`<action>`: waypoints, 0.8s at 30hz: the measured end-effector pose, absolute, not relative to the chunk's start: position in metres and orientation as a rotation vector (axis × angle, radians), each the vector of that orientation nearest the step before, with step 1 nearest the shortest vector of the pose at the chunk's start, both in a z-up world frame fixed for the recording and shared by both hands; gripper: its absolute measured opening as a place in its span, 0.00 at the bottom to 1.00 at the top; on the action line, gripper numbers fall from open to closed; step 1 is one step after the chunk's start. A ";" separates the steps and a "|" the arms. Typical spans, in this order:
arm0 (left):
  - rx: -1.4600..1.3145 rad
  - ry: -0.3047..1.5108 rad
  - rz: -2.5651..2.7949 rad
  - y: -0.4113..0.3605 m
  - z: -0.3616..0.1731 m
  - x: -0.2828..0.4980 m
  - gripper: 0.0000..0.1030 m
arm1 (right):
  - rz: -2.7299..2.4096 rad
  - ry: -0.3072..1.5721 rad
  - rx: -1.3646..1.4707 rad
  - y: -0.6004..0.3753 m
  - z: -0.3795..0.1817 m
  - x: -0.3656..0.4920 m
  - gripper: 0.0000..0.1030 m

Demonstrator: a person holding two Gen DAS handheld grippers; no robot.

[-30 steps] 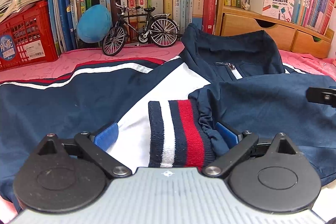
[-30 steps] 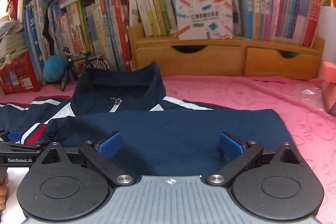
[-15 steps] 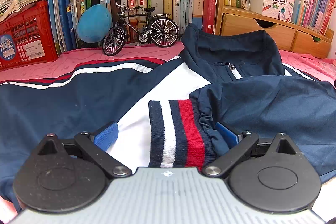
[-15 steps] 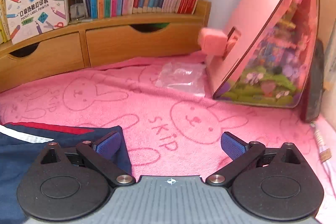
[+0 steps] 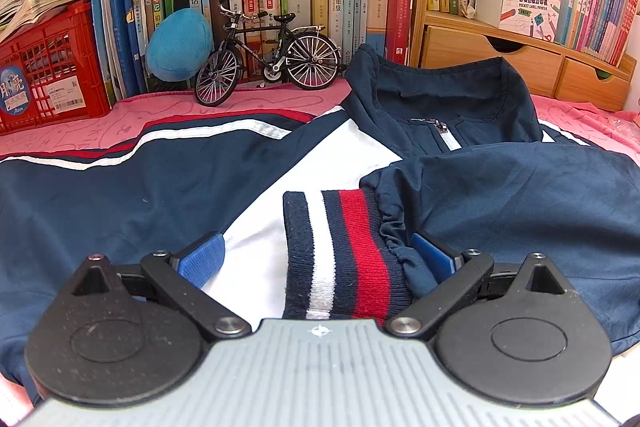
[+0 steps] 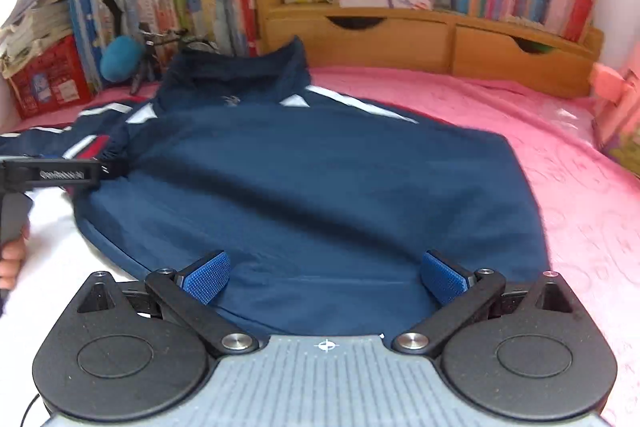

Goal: Fold clothes

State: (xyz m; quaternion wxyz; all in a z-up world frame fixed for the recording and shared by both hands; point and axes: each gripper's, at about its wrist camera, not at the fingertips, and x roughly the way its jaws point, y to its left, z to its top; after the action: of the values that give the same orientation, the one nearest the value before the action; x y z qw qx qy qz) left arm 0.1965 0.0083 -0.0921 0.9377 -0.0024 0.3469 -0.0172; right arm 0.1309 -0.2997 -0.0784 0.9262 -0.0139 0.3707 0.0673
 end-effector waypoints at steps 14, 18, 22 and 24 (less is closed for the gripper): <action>-0.228 0.690 -0.162 0.054 -0.066 0.177 0.97 | 0.032 0.627 0.109 -0.337 -0.053 0.080 1.00; -0.249 0.619 -0.117 0.095 -0.044 0.146 0.97 | 0.107 0.604 0.084 -0.304 -0.045 0.074 1.00; -0.267 0.567 0.028 0.152 -0.033 0.117 0.97 | 0.194 0.587 0.058 -0.261 -0.044 0.066 1.00; -0.253 0.566 0.141 0.183 -0.030 0.108 0.97 | 0.253 0.574 0.033 -0.235 -0.044 0.064 1.00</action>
State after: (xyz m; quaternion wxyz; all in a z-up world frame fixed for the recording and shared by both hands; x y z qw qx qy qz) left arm 0.1079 0.1833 -0.0305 0.9499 -0.1242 0.2782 0.0695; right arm 0.0636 -0.2354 -0.0442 0.9511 0.0165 0.2823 0.1242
